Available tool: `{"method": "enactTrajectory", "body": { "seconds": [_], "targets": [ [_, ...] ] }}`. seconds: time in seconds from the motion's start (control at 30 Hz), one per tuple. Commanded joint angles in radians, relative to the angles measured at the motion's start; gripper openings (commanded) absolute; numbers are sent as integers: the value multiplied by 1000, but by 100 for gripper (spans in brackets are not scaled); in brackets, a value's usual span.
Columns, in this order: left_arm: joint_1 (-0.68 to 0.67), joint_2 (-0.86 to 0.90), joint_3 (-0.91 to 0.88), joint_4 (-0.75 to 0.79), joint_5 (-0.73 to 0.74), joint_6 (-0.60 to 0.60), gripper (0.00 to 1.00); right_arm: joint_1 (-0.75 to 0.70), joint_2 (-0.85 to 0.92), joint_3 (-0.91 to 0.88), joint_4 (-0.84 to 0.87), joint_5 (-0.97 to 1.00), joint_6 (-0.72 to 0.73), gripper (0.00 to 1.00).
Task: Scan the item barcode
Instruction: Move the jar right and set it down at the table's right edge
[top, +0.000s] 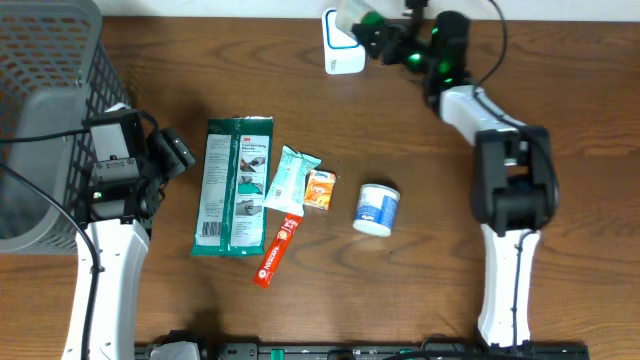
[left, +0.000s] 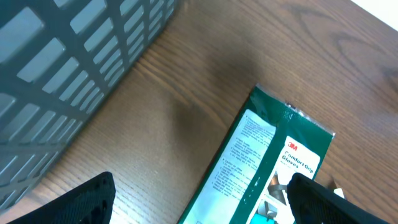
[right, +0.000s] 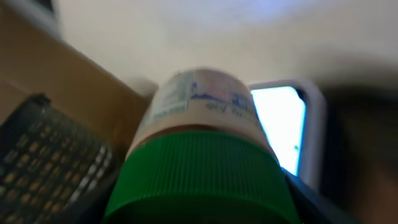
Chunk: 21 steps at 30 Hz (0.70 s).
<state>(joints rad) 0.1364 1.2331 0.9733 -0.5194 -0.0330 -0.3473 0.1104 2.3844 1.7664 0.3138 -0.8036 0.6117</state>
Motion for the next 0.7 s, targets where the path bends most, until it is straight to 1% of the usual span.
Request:
{"method": "enactTrajectory", "body": {
  "seconds": [0.0, 0.1, 0.13, 0.2, 0.3, 0.4, 0.47, 0.57, 0.67],
  "targets": [
    [3, -10, 26, 0, -12, -6, 88, -37, -212, 19, -229, 35, -176, 1],
    [3, -10, 26, 0, -12, -6, 88, -46, -347, 19, -546, 224, -338, 1],
    [3, -10, 26, 0, -12, -6, 88, -47, -401, 19, -660, 315, -382, 1],
    [3, -10, 26, 0, -12, -6, 88, -46, -489, 19, -837, 488, -457, 1],
    [3, -10, 26, 0, -12, -6, 88, -52, -609, 19, -1074, 737, -517, 1],
    [3, -10, 26, 0, -12, -6, 88, -70, -692, 19, -1282, 898, -520, 1],
    [3, -10, 26, 0, -12, -6, 88, -94, -727, 19, -1414, 938, -520, 1],
    [3, -10, 26, 0, -12, -6, 88, -151, -741, 19, -1614, 941, -505, 1],
    [3, -10, 26, 0, -12, -6, 88, -220, -730, 5, -1725, 940, -483, 1]
  ]
}}
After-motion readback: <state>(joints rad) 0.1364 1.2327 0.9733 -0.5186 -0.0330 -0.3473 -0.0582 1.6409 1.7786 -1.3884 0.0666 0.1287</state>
